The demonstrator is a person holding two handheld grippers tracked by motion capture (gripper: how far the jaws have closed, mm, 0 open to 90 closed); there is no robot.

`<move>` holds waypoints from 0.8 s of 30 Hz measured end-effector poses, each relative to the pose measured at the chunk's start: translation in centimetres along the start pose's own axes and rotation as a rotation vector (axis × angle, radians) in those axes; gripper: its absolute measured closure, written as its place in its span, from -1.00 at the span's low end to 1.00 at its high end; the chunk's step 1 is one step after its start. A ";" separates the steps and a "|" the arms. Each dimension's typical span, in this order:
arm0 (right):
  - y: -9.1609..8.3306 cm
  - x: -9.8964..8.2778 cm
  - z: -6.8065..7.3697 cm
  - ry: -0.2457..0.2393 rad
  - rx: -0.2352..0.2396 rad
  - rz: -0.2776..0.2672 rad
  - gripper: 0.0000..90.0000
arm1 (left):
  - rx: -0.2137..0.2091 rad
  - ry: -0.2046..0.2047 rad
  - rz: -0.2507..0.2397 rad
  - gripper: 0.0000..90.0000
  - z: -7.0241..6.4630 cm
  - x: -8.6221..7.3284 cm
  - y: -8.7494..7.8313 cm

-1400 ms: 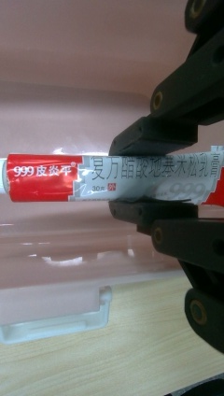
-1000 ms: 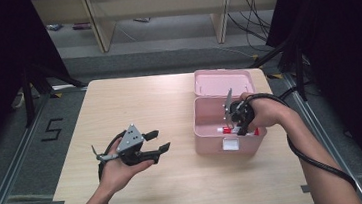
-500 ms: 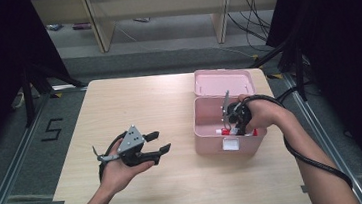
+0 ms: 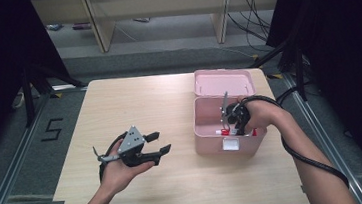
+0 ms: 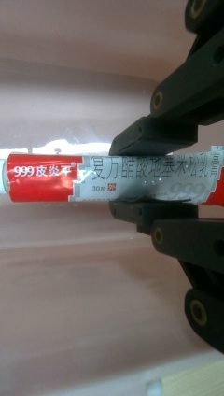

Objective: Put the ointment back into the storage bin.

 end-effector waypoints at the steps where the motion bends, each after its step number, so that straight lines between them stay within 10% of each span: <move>1: 0.0 0.1 0.0 -0.005 -0.001 -0.001 0.56 | 0.000 0.001 0.001 -0.11 0.0 0.0 0.0; 24: 0.9 -0.1 0.2 0.125 0.058 0.021 0.56 | -0.010 0.003 -0.014 -0.11 -0.1 0.4 0.1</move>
Point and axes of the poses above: each handheld gripper's, and its own axes: y roughly forward along the jaws, x roughly out of its top, z roughly to its left, the point moved 10 cm from there along y, roughly forward along the jaws
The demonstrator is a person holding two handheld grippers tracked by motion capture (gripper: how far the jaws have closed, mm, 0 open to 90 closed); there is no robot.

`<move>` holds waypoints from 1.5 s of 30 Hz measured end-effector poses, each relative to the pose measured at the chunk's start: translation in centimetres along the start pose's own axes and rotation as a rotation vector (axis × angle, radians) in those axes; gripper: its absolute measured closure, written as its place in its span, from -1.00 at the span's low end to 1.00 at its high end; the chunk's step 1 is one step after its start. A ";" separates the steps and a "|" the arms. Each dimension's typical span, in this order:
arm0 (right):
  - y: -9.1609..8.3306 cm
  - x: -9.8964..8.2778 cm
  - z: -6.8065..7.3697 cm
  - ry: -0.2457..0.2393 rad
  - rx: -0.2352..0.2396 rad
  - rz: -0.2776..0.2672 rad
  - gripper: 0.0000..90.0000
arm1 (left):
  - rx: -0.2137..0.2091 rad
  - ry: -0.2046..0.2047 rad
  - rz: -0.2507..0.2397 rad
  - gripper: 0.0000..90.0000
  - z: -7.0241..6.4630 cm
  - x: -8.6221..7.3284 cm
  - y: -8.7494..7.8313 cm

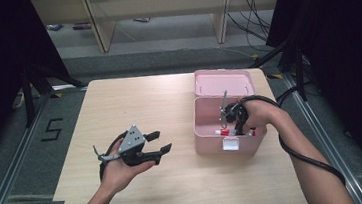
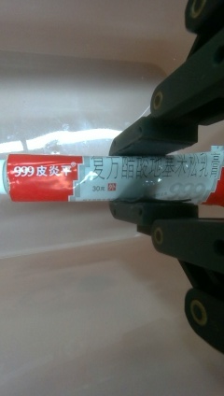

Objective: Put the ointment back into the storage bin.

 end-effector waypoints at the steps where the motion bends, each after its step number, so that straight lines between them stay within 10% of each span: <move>1: -0.1 0.0 0.2 0.024 0.007 0.006 0.56 | 0.000 0.000 0.000 -0.12 0.0 0.0 0.0; 45: 0.7 -0.4 -0.6 0.020 0.016 0.033 0.44 | -0.016 0.009 0.010 -0.12 -0.7 -0.2 0.5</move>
Point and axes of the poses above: each handheld gripper's, and its own axes: y roughly forward along the jaws, x roughly out of its top, z roughly to its left, the point moved 10 cm from there along y, roughly forward along the jaws
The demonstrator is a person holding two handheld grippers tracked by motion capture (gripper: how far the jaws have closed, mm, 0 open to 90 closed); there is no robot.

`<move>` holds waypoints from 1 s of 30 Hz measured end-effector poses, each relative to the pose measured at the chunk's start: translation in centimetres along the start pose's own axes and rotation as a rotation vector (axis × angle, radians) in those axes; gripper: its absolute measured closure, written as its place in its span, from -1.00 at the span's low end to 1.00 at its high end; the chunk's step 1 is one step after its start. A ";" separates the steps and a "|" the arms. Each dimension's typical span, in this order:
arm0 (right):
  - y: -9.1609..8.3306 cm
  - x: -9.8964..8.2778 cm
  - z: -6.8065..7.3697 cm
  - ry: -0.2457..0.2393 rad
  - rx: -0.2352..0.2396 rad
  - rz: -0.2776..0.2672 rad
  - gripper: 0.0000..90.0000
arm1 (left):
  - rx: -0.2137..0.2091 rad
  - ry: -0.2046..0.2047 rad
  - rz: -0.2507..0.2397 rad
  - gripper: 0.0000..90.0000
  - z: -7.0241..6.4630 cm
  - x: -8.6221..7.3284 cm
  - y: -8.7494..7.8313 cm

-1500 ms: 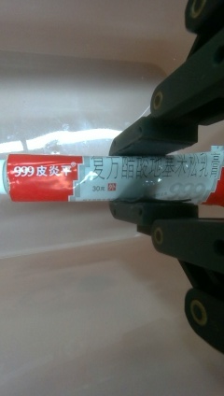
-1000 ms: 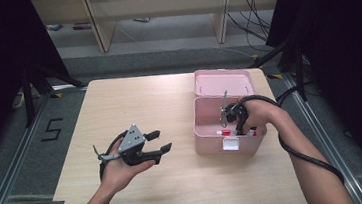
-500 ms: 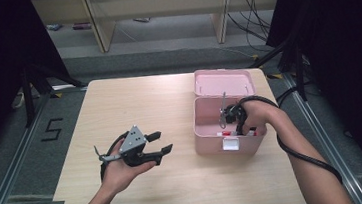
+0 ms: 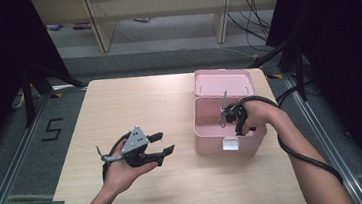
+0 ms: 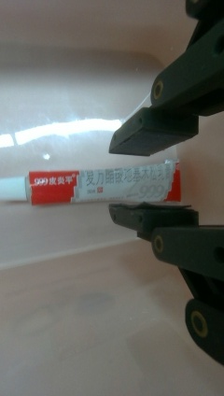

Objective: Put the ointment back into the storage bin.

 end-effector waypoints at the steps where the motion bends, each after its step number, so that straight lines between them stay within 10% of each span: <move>1: -0.2 0.0 0.0 0.006 -0.010 0.002 0.44 | -0.006 -0.001 -0.005 -0.12 -0.1 0.0 0.1; 10: -1.5 -0.2 -0.5 0.029 -0.060 -0.060 0.45 | -0.014 -0.005 -0.001 -0.09 -0.4 -0.1 0.4; 12: -2.4 0.4 -0.2 0.092 -0.079 -0.161 0.45 | -0.018 -0.007 0.005 -0.03 -0.7 -0.1 0.4; 17: -3.7 0.3 -0.7 0.076 -0.117 -0.245 0.46 | -0.028 -0.006 0.006 0.00 -1.2 -0.2 1.0; 23: -5.3 -0.6 -0.9 0.176 -0.125 -0.345 0.49 | -0.064 0.004 -0.002 0.07 -1.9 0.4 1.8; 30: -5.7 -2.0 -1.0 0.239 -0.127 -0.366 0.46 | -0.080 0.008 -0.010 0.10 -2.5 1.0 2.2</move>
Point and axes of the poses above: each handheld gripper's, and its own axes: y roughly forward along the jaws, x roughly out of its top, z roughly to its left, the point moved 10 cm from there along y, roughly forward along the jaws
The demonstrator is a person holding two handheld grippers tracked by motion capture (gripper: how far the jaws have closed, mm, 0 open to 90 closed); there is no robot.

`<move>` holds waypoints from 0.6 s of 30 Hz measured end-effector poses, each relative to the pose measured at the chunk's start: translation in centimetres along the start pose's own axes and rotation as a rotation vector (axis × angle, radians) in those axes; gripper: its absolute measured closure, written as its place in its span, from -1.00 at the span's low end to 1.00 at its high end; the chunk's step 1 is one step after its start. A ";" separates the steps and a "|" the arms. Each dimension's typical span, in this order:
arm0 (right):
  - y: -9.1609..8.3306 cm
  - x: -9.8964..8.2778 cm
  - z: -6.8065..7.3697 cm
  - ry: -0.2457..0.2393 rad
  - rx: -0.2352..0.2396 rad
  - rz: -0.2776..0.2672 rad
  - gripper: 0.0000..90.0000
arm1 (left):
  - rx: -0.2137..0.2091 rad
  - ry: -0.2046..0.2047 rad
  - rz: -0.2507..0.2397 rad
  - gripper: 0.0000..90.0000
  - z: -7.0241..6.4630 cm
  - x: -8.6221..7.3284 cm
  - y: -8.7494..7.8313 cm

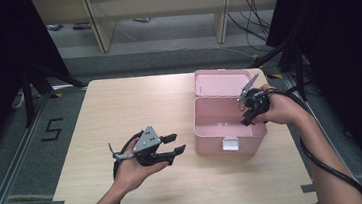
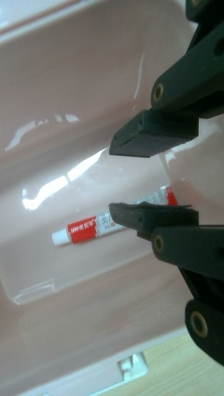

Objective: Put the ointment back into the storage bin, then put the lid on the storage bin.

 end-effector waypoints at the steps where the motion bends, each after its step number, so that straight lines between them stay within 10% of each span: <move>1: -0.2 0.0 -0.1 0.014 -0.008 -0.009 0.45 | 0.004 0.005 0.012 0.10 0.0 -0.1 0.0; 18: -1.4 0.0 -0.6 0.115 -0.034 -0.067 0.41 | -0.019 0.022 -0.026 0.14 -1.0 0.7 0.5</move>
Point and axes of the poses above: each handheld gripper's, and its own axes: y roughly forward along the jaws, x roughly out of its top, z roughly to its left, the point moved 10 cm from there along y, roughly forward along the jaws
